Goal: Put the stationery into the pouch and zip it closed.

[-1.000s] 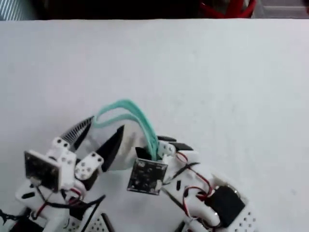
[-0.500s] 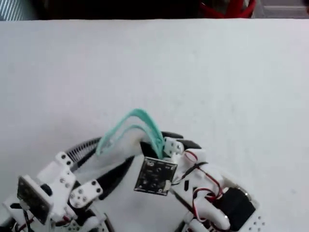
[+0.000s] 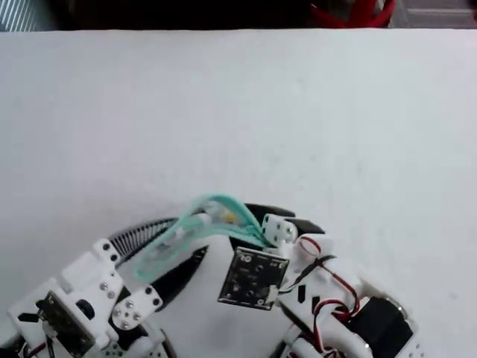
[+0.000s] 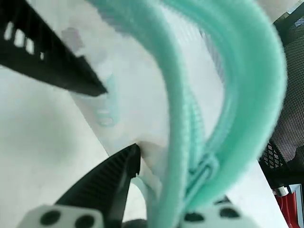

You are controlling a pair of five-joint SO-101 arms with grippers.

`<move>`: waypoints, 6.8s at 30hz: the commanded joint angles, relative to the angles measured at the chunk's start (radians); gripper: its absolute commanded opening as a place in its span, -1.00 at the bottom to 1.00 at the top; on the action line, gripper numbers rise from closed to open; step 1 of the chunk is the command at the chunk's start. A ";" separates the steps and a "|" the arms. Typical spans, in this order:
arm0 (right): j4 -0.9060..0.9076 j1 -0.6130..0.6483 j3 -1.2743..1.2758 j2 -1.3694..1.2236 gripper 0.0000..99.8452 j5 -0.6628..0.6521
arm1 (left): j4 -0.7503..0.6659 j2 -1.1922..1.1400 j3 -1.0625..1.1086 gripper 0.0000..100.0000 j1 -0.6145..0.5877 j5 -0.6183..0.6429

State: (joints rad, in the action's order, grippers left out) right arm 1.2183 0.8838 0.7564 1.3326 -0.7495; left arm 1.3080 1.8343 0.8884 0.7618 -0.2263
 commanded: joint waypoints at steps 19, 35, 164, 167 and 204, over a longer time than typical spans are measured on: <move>-0.082 -0.298 -0.150 0.053 -0.40 0.170 | -0.143 -0.010 0.132 -0.95 -0.079 -0.091; -0.211 -0.473 0.012 0.048 -0.41 0.178 | -0.494 -0.012 0.330 -0.95 -0.234 0.084; -0.269 -0.573 -0.505 -0.659 -0.96 0.476 | -0.793 -0.450 0.379 -0.63 -0.180 0.353; -0.263 -0.587 -0.503 -0.661 -0.96 0.476 | -0.801 -0.450 0.379 -0.69 -0.174 0.353; -0.366 -0.728 -0.267 -0.644 -0.96 0.493 | -1.135 -0.352 0.634 -0.77 0.030 0.216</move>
State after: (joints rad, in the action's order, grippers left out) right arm 0.8684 0.1320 0.4833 0.6651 -0.2693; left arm 0.1956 1.4661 1.5282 0.7035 -0.0038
